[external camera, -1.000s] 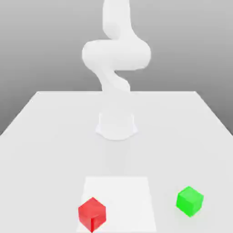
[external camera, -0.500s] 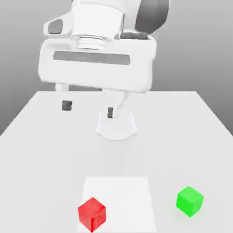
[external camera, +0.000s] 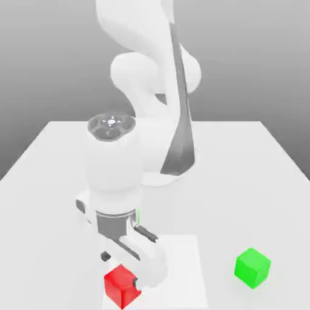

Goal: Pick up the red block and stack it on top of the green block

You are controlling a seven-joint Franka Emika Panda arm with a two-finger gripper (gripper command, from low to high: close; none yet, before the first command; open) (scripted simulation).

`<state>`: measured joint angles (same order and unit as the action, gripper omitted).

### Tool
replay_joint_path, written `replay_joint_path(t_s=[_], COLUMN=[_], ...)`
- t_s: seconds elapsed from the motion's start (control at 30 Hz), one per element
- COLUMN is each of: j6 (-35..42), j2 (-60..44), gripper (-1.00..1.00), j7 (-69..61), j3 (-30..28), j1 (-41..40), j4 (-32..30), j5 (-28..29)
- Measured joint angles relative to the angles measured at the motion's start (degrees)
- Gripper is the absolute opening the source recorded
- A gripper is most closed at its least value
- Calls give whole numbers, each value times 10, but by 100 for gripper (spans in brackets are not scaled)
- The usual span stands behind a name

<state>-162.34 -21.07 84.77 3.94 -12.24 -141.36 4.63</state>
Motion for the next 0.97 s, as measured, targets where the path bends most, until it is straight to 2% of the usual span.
replay_joint_path(t_s=[0.23, 0.4, 0.7, 0.77, 0.87, 0.9, 0.97], j6=[-3, 71, 117, 99, 51, 39, 39], j2=[-2, 86, 154, 133, 78, 65, 65], gripper=[-100, -100, -100, -100, -100, 100, 100], j7=[1, -12, 101, 134, 172, 179, 179], j3=[0, 15, 146, 151, 129, 122, 123], j1=[0, -6, 150, 178, 201, 206, 206], j4=[0, -14, -38, -36, -33, -32, -32], j5=[1, -19, -14, 8, 54, 64, 64])
